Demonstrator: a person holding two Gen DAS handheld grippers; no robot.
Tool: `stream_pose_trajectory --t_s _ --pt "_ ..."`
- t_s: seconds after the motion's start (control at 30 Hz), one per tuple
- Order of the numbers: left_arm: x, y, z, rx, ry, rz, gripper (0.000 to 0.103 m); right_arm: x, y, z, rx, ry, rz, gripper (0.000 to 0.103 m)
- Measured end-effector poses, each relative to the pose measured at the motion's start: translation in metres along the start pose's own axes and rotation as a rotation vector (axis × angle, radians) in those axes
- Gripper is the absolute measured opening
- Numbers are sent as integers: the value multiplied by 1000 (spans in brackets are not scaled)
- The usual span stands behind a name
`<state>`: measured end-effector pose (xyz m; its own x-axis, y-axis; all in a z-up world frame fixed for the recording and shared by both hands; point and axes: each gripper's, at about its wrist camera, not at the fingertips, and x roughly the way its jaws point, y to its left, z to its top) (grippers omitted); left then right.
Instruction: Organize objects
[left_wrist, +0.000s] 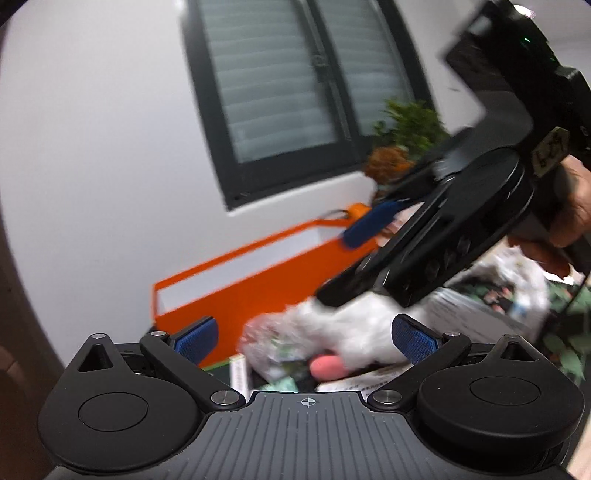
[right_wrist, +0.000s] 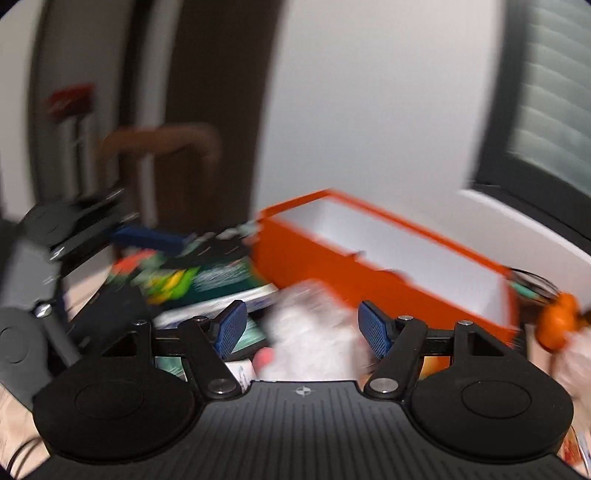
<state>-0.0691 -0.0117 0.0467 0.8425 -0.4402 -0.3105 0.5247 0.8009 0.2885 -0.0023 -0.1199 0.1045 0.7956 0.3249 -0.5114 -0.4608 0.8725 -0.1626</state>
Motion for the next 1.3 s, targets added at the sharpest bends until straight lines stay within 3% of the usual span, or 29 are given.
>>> stream_pose_trajectory --t_s 0.07,0.13,0.23,0.4,0.57,0.63,0.77,1.0,1.23,1.3 --pt "3 -4 -5 38 27 -16 103 5 8 -3 -32 16 -12 74" --pt "5 -8 -8 86 45 -18 103 2 0 -8 45 -4 -4 85" --pt "7 -8 -7 125 52 -44 103 -12 -19 -22 209 -62 -18 92" --pt "18 -10 6 227 11 -95 103 -22 -48 -58 514 -83 36 92" --pt "46 -4 11 301 79 -228 103 -18 -57 -92 703 -79 156 92" --pt "61 -4 10 293 123 -269 103 -11 -59 -93 728 -56 158 92" --pt "82 -10 2 268 165 -276 103 -3 -60 -90 756 -34 169 94" --pt "87 -13 5 247 124 -253 103 9 -53 -84 749 -27 108 98" --pt "74 8 8 112 73 -213 103 9 -35 -70 615 -73 28 91" --pt "58 17 13 80 27 -203 103 4 -29 -58 583 -118 50 87"
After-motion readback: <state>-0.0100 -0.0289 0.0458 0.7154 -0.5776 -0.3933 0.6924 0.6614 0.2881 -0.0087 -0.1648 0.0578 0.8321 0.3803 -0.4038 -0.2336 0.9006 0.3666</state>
